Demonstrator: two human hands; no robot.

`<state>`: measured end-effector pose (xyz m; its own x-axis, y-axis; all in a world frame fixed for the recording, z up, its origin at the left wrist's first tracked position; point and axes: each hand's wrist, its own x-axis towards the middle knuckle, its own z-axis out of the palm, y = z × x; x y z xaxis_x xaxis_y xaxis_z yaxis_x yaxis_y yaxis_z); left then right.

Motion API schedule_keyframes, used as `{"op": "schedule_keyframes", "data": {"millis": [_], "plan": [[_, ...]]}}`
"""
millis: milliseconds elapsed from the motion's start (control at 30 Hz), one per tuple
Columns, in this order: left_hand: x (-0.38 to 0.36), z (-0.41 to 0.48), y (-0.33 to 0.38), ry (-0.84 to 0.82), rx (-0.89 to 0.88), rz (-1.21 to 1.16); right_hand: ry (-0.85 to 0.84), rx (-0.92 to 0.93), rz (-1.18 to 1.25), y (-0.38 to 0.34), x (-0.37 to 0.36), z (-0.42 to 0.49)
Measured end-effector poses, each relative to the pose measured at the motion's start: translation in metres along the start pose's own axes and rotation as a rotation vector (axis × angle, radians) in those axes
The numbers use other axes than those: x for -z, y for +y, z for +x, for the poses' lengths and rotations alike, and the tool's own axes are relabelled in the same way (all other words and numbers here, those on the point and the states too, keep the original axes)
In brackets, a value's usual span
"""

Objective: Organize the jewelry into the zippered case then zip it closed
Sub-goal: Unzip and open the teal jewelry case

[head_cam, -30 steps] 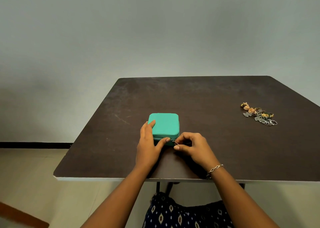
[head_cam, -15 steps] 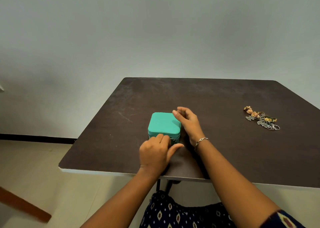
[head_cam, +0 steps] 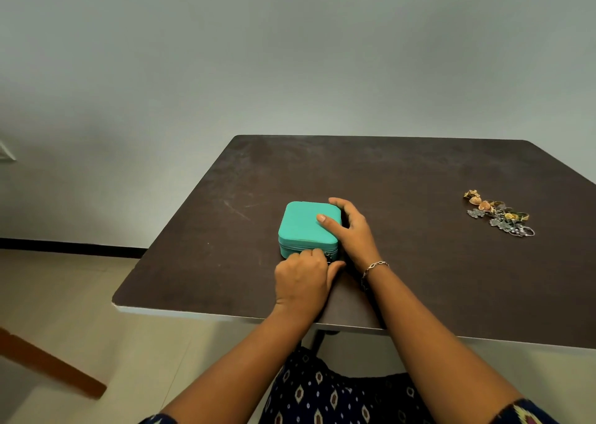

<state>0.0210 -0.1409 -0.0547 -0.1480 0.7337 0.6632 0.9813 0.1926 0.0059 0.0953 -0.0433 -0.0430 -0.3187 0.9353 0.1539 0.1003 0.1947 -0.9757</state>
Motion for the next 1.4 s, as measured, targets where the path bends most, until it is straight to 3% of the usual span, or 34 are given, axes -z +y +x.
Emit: {"op": "schedule_keyframes", "data": {"millis": [433, 767, 1033, 1400], "plan": [[0.003, -0.004, -0.006, -0.027, 0.014, -0.11, -0.022, 0.009, -0.012, 0.001, 0.003, 0.0], [0.014, -0.005, -0.025, -0.148, -0.015, -0.148, -0.032, 0.019, -0.009, 0.003, 0.002, 0.0], [0.025, -0.001, -0.054, -0.307, 0.075, -0.11, -0.035, 0.043, -0.026, 0.006, 0.004, 0.003], [0.027, 0.004, -0.076, -0.311, 0.26, -0.126, -0.057, 0.014, 0.01, 0.008, 0.004, 0.005]]}}
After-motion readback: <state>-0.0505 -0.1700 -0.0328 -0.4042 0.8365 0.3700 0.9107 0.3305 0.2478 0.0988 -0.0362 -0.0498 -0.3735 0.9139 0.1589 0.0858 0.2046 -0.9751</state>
